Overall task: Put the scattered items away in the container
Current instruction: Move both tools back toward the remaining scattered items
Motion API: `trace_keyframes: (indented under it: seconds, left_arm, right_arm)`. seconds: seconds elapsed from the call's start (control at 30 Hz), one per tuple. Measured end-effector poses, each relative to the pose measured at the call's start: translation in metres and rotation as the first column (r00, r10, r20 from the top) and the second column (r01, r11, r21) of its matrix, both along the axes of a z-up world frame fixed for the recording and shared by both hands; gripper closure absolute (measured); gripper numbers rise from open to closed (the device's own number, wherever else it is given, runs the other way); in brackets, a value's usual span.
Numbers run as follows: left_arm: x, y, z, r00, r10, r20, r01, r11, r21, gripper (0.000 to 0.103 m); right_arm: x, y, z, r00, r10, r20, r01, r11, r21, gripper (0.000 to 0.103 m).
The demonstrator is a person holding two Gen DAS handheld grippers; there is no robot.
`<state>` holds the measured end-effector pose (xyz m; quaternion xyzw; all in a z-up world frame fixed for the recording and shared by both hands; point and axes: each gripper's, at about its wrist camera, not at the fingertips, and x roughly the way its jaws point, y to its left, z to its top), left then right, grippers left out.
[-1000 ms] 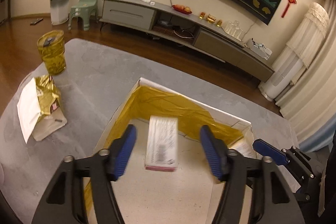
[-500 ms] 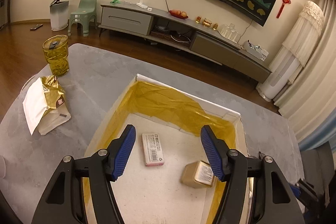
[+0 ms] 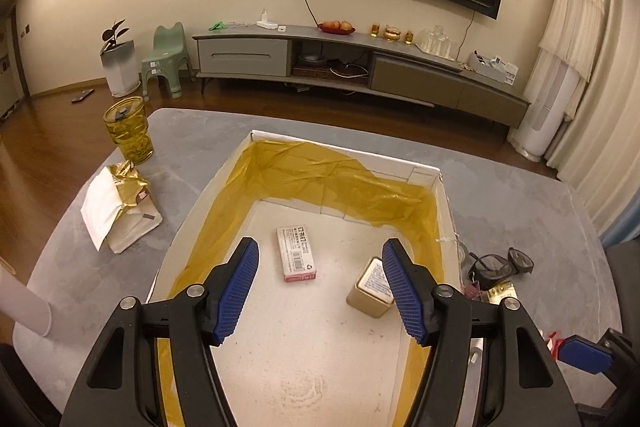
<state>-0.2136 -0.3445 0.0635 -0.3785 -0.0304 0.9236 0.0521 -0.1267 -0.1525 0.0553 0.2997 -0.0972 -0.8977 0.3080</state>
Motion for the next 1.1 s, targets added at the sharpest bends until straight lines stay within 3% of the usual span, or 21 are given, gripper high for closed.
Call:
trace_keyframes:
  seconds: [0.2, 0.57, 0.83, 1.1]
  left_arm:
    - [0.02, 0.018, 0.007, 1.0, -0.017, -0.015, 0.016, 0.999, -0.051, 0.038]
    - [0.055, 0.045, 0.015, 0.997, -0.057, -0.054, 0.051, 0.992, -0.12, 0.038]
    - [0.09, 0.069, 0.001, 0.995, -0.09, -0.041, 0.085, 0.99, -0.108, 0.038]
    - [0.121, 0.111, -0.011, 0.98, -0.19, -0.054, 0.179, 0.969, -0.168, 0.037]
  right_arm:
    - [0.017, 0.008, 0.009, 1.0, -0.015, -0.023, 0.015, 1.0, 0.016, 0.049]
    - [0.035, 0.032, 0.002, 0.998, -0.065, 0.014, 0.063, 0.995, 0.075, 0.049]
    - [0.052, 0.055, -0.013, 0.99, -0.13, 0.051, 0.122, 0.982, 0.145, 0.049]
    - [0.077, 0.086, -0.025, 0.981, -0.185, 0.066, 0.172, 0.971, 0.167, 0.049]
